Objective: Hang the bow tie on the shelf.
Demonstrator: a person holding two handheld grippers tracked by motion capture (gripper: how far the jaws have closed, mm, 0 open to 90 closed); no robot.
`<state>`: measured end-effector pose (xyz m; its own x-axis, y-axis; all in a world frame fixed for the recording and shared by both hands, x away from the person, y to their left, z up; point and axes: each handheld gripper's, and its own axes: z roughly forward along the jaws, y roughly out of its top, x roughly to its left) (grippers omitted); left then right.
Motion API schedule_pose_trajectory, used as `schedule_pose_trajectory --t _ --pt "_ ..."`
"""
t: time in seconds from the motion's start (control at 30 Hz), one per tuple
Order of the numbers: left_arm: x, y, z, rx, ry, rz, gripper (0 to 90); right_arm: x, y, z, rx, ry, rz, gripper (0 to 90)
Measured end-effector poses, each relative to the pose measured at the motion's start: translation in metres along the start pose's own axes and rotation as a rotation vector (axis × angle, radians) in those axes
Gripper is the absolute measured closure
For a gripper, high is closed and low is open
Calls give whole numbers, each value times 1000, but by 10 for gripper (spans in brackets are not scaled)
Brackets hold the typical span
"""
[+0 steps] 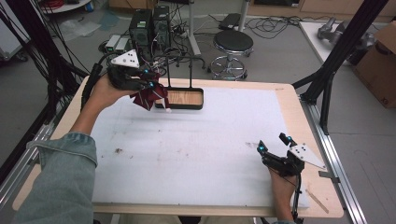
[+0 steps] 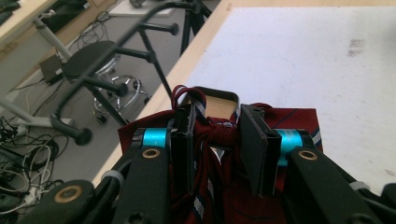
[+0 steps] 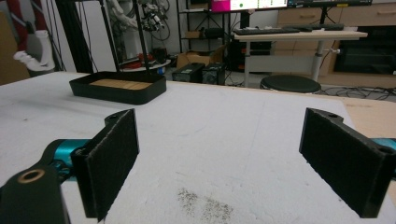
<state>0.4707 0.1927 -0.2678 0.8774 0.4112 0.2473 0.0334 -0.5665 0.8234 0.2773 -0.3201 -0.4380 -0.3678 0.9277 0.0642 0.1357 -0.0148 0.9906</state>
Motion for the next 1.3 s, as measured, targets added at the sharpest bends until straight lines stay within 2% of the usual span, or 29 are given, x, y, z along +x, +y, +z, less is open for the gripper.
schedule_pose_trajectory --t 0.27,0.33,0.4,0.57,0.67,0.77,0.9,0.97,1.1,1.3 --pt "22 7 7 11 24 -17 666 -1 0 0 -1 7 5 111" --pt "24 8 8 25 38 1 665 -1 0 0 1 8 8 111" --pt "28 9 7 18 30 -5 665 -1 0 0 2 7 9 111" --pt "38 15 7 21 40 -3 665 -2 0 0 6 6 19 111" --pt "43 21 9 4 36 5 665 -2 0 0 6 4 19 111" --pt "47 28 14 31 41 27 665 -2 0 0 6 5 15 111" --pt "58 32 21 59 52 18 664 -2 0 0 7 5 16 111" --pt "63 30 24 69 60 6 664 -1 0 0 8 6 13 111" --pt "71 20 29 122 85 -11 664 0 0 0 10 2 7 111" --pt "73 4 18 138 111 -36 664 0 0 0 6 3 3 111"
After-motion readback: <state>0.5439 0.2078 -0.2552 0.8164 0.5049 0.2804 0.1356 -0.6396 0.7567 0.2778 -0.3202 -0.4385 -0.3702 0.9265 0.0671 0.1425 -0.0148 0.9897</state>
